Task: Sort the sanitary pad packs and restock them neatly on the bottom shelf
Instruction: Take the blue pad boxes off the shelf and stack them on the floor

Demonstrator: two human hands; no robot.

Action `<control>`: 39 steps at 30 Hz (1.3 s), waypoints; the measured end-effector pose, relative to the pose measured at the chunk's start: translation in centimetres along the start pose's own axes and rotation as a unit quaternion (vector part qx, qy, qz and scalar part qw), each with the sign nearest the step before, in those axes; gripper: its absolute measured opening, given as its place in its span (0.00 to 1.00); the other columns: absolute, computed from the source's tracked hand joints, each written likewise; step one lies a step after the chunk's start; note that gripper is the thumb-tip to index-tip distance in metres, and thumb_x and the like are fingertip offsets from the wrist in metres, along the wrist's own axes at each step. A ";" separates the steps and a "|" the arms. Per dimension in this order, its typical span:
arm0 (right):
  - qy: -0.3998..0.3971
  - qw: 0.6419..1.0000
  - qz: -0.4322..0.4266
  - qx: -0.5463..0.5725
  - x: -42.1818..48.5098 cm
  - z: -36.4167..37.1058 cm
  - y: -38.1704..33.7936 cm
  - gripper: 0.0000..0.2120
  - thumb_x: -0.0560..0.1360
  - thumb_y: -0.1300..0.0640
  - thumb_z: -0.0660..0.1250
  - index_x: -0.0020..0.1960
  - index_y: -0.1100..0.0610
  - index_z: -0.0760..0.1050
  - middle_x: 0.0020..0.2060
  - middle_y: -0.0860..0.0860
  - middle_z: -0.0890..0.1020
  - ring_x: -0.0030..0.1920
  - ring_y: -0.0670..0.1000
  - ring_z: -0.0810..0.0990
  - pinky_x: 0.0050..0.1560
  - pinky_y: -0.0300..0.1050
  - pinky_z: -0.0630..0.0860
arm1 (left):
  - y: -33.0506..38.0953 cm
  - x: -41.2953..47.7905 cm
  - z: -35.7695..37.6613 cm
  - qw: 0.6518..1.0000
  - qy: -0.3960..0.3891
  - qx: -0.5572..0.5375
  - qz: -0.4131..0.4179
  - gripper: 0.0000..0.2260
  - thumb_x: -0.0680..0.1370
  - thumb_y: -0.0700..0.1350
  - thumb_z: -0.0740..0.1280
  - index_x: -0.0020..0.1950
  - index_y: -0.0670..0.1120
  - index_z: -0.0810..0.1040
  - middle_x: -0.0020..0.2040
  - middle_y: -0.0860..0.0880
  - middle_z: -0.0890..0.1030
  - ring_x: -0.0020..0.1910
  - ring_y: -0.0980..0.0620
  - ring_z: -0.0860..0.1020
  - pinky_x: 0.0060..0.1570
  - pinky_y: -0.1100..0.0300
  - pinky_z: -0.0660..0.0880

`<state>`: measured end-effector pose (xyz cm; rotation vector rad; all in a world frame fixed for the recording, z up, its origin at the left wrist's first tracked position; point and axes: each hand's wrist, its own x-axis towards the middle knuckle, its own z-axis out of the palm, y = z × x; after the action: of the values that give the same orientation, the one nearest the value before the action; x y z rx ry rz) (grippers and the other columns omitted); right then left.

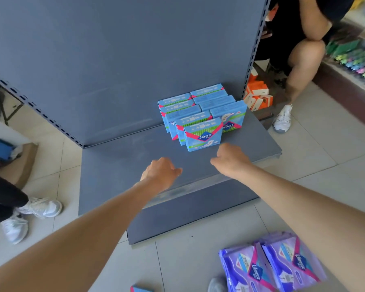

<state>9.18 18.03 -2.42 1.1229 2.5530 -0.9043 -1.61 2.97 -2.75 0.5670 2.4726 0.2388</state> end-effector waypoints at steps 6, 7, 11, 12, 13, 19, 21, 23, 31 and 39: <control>0.013 0.999 0.030 0.019 4.0 -1.7 2.6 0.18 0.74 0.60 0.63 0.32 0.55 0.55 0.29 0.49 0.63 0.28 0.49 0.62 0.26 0.42 0.56 | 2.2 4.1 -0.1 0.999 0.016 -0.045 -0.025 0.17 0.75 0.55 0.67 0.53 0.42 0.75 0.50 0.45 0.80 0.46 0.42 0.79 0.47 0.51 0.79; 0.020 0.998 0.035 0.039 4.8 -1.9 2.8 0.18 0.74 0.60 0.64 0.32 0.55 0.57 0.30 0.50 0.65 0.29 0.49 0.64 0.26 0.42 0.57 | 2.5 4.6 -0.3 0.998 0.020 -0.057 -0.030 0.19 0.75 0.55 0.67 0.58 0.42 0.73 0.53 0.45 0.79 0.47 0.43 0.79 0.48 0.50 0.79; 0.042 0.994 0.023 0.099 7.6 -2.1 2.5 0.15 0.73 0.61 0.65 0.35 0.55 0.60 0.32 0.49 0.69 0.34 0.51 0.71 0.27 0.41 0.60 | 3.1 6.5 -0.5 0.996 0.015 -0.080 -0.036 0.26 0.72 0.55 0.70 0.61 0.42 0.67 0.52 0.43 0.78 0.40 0.45 0.77 0.36 0.55 0.73; 0.041 0.993 0.016 0.107 8.1 -2.0 2.3 0.13 0.73 0.61 0.66 0.36 0.56 0.62 0.32 0.49 0.69 0.33 0.49 0.70 0.27 0.41 0.61 | 3.2 7.0 -0.5 0.995 0.015 -0.089 -0.037 0.26 0.72 0.55 0.71 0.61 0.42 0.67 0.52 0.42 0.78 0.37 0.47 0.75 0.34 0.56 0.72; 0.038 0.992 0.013 0.117 8.7 -1.8 2.1 0.10 0.72 0.61 0.66 0.40 0.57 0.65 0.34 0.50 0.71 0.33 0.48 0.70 0.27 0.41 0.62 | 3.2 7.5 -0.4 0.994 0.015 -0.105 -0.038 0.26 0.71 0.55 0.72 0.60 0.42 0.67 0.52 0.41 0.78 0.36 0.48 0.74 0.32 0.57 0.71; 0.072 0.978 -0.007 0.197 11.0 -0.2 1.3 0.22 0.69 0.62 0.70 0.60 0.60 0.69 0.48 0.52 0.80 0.49 0.54 0.79 0.42 0.42 0.73 | 3.9 9.1 0.3 0.981 0.019 -0.192 -0.002 0.30 0.70 0.52 0.74 0.67 0.44 0.66 0.61 0.47 0.73 0.53 0.50 0.74 0.37 0.60 0.73; 0.078 0.971 -0.004 0.228 11.2 0.1 1.4 0.21 0.68 0.63 0.71 0.59 0.58 0.70 0.45 0.49 0.80 0.46 0.51 0.79 0.42 0.40 0.74 | 3.9 9.5 0.6 0.977 0.023 -0.210 0.009 0.31 0.69 0.52 0.75 0.67 0.45 0.67 0.62 0.47 0.72 0.60 0.49 0.72 0.44 0.58 0.73; 0.081 0.959 0.000 0.271 11.3 0.2 1.3 0.21 0.67 0.64 0.73 0.57 0.56 0.70 0.39 0.45 0.78 0.39 0.45 0.77 0.33 0.30 0.71 | 3.7 9.9 0.7 0.975 0.029 -0.218 0.022 0.30 0.69 0.51 0.75 0.66 0.45 0.67 0.62 0.48 0.72 0.62 0.49 0.72 0.48 0.57 0.73; 0.069 0.943 0.013 0.326 11.7 1.9 -0.3 0.23 0.62 0.62 0.78 0.53 0.56 0.72 0.39 0.43 0.79 0.42 0.46 0.79 0.40 0.36 0.74 | 3.0 11.1 0.6 0.963 0.052 -0.263 0.025 0.24 0.71 0.47 0.75 0.61 0.44 0.70 0.54 0.50 0.77 0.48 0.50 0.75 0.36 0.61 0.73; 0.077 0.952 0.000 0.297 11.0 2.4 -0.3 0.27 0.61 0.63 0.79 0.53 0.56 0.68 0.39 0.43 0.78 0.41 0.47 0.78 0.42 0.41 0.74 | 2.1 11.1 0.7 0.942 0.044 -0.331 0.032 0.23 0.71 0.41 0.74 0.62 0.42 0.69 0.53 0.52 0.77 0.47 0.54 0.76 0.30 0.72 0.72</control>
<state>1.25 22.98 -8.73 1.3816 2.4551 -1.7222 -8.69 9.79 -8.28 0.3434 2.2548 1.0891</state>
